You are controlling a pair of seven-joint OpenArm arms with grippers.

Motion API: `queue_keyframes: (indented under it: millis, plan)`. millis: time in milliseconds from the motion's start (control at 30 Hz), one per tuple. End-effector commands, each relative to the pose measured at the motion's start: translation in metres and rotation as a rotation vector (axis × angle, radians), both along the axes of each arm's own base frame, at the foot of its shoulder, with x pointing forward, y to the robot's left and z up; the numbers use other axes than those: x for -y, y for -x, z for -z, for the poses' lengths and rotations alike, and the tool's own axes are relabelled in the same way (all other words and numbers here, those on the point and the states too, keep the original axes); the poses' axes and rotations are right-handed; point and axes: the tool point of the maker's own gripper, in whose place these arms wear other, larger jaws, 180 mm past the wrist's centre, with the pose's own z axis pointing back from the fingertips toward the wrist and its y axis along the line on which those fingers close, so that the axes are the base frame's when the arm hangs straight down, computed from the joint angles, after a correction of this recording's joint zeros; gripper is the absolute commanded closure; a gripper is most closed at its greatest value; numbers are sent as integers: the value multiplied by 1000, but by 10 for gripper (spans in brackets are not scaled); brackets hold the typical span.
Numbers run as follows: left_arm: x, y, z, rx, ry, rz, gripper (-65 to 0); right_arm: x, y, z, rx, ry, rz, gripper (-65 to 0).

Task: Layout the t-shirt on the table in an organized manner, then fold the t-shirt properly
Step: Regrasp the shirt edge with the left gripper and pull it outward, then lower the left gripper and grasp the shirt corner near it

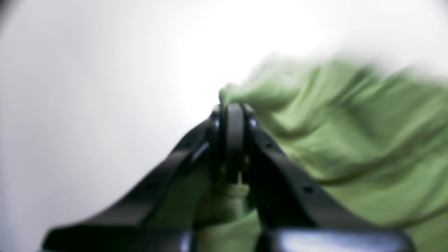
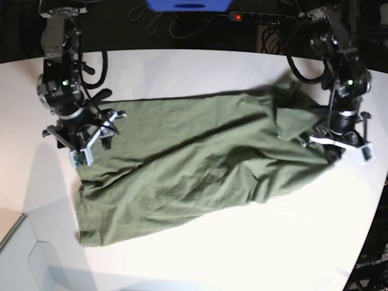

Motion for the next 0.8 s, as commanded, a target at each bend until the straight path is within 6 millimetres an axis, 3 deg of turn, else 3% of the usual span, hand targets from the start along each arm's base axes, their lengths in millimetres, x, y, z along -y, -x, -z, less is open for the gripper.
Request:
queue_keyframes:
  millis: [0, 200, 433, 600, 767]
  plan:
    - [7, 6, -14, 37, -9, 13, -2, 2, -7, -13, 51, 6, 0, -348]
    - [26, 18, 4, 11, 118, 43, -2, 2, -7, -12, 48, 5, 0, -348]
    - [21, 25, 8, -20, 126, 93, -2, 2, -6, -11, 42, 7, 1, -348]
    - [68, 53, 49, -187, 104, 302, -2, 2, -6, -11, 42, 7, 1, -348]
    - [111, 70, 65, -272, 63, 506, -2, 2, -6, -11, 42, 7, 1, -348]
